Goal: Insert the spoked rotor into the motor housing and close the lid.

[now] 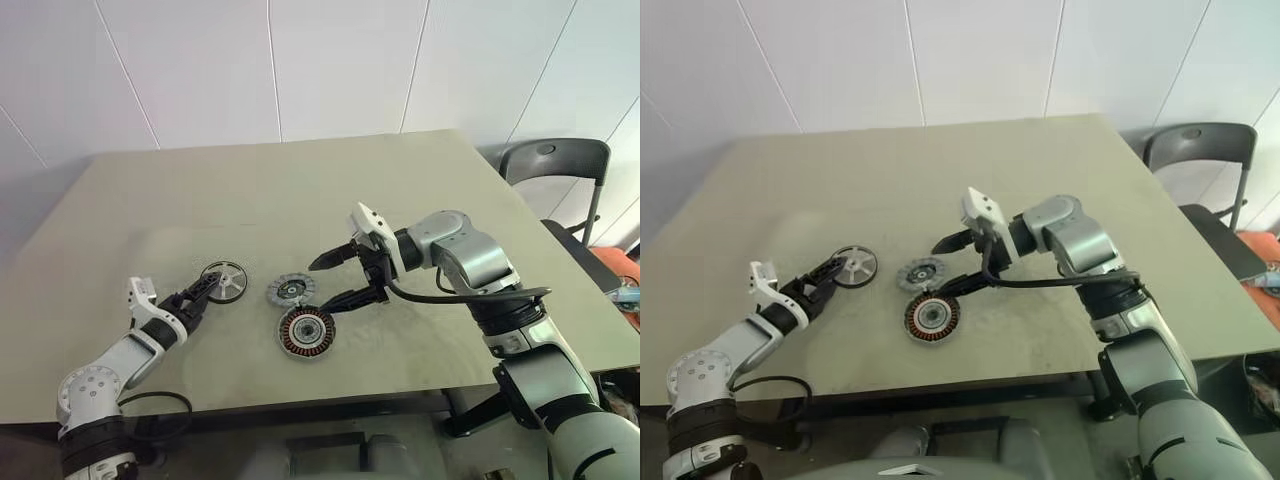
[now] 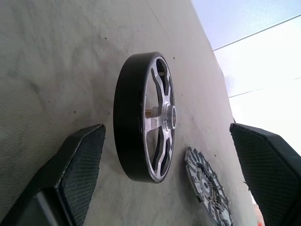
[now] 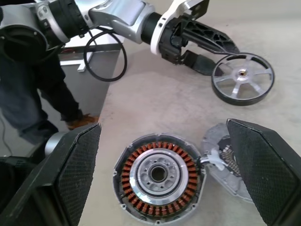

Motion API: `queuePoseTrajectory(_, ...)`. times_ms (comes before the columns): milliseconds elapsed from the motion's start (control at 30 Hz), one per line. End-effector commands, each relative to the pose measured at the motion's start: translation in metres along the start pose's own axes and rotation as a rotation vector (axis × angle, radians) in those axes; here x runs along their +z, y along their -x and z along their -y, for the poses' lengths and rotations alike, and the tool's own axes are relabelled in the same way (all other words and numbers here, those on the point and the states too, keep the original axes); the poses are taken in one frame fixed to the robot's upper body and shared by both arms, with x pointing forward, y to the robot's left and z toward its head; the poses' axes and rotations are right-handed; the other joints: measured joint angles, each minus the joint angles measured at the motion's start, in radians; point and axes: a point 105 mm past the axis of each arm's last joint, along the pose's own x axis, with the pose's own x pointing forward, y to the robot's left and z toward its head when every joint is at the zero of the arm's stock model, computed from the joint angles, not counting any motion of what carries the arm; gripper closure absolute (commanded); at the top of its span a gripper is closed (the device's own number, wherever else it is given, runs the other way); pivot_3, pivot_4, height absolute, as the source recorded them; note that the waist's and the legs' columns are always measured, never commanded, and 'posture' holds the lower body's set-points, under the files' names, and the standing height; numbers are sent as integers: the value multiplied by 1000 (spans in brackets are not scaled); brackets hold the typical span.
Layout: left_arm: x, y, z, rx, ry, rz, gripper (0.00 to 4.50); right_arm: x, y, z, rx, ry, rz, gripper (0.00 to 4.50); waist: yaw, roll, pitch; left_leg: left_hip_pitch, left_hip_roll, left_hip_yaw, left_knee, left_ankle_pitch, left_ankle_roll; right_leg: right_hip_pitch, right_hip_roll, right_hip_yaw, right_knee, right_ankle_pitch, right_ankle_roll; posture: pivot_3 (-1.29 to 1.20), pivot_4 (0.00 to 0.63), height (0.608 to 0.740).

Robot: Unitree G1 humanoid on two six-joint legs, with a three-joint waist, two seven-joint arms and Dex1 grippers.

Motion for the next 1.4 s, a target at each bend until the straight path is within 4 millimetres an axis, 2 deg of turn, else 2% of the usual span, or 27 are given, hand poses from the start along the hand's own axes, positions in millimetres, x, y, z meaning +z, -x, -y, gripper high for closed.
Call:
queuePoseTrajectory(33, 7, -2, 2, -5, -20, 30, 0, 9, 15, 10, -82, 49, 35, 10, 0, 0, 0, 0, 0, 0, 0, 0, 0, 0, 0, 0, 0, 0, 0, 0, 0, 740)
queuePoseTrajectory(433, 6, -5, 5, -34, -17, 30, 0, -18, 35, 20, -201, -8, 20, 10, 0, 0, 0, 0, 0, 0, 0, 0, 0, 0, 0, 0, 0, 0, 0, 0, 0, 740)
queuePoseTrajectory(533, 6, -6, 5, -44, -10, 37, 580, -18, 35, 21, -207, -11, 26, 0, -1, 0, 0, 0, 0, 0, 0, 0, 0, 0, 0, 0, 0, 0, 0, 0, 0, 740)
queuePoseTrajectory(667, 4, -8, 3, -33, -10, 37, 1789, -18, 34, 22, -212, -12, 32, 0, -1, -1, 1, 0, 0, 0, 0, 0, 0, 0, 0, 0, -1, 0, 0, 0, 0, 740)
queuePoseTrajectory(867, 0, -8, 7, -57, -5, 32, 3912, -17, 33, 22, -214, -13, 35, 0, 0, -1, 1, 0, 0, 0, 0, 0, 0, 0, 0, 0, -1, 0, 0, 0, 0, 740)
queuePoseTrajectory(900, -1, -8, 6, -57, -1, 31, 4083, -17, 33, 22, -213, -13, 35, 0, 0, -1, 1, 0, 0, 0, 0, 0, 0, 0, 0, 0, -1, 0, 0, 0, 0, 740)
queuePoseTrajectory(1100, -1, -2, 13, -98, 43, 37, 4080, -18, 32, 23, -215, -15, 34, 0, -1, -2, 1, 0, 0, 0, 0, 0, 0, 0, 0, 0, -1, 0, 0, 0, 0, 740)
queuePoseTrajectory(1233, -6, 14, 42, -230, 106, -11, 4080, -20, 35, 22, -222, -20, 27, 0, -3, -3, 2, -1, 0, 0, 0, 0, 0, 0, 0, 0, -1, 0, 0, 0, 0, 740)
queuePoseTrajectory(1400, -32, 36, 77, -375, 149, -153, 4080, -22, 36, 24, -228, -24, 21, 0, -1, -3, 2, -2, 0, 0, 0, -1, 1, -1, -1, 0, -1, 0, 1, 0, 0, 740)
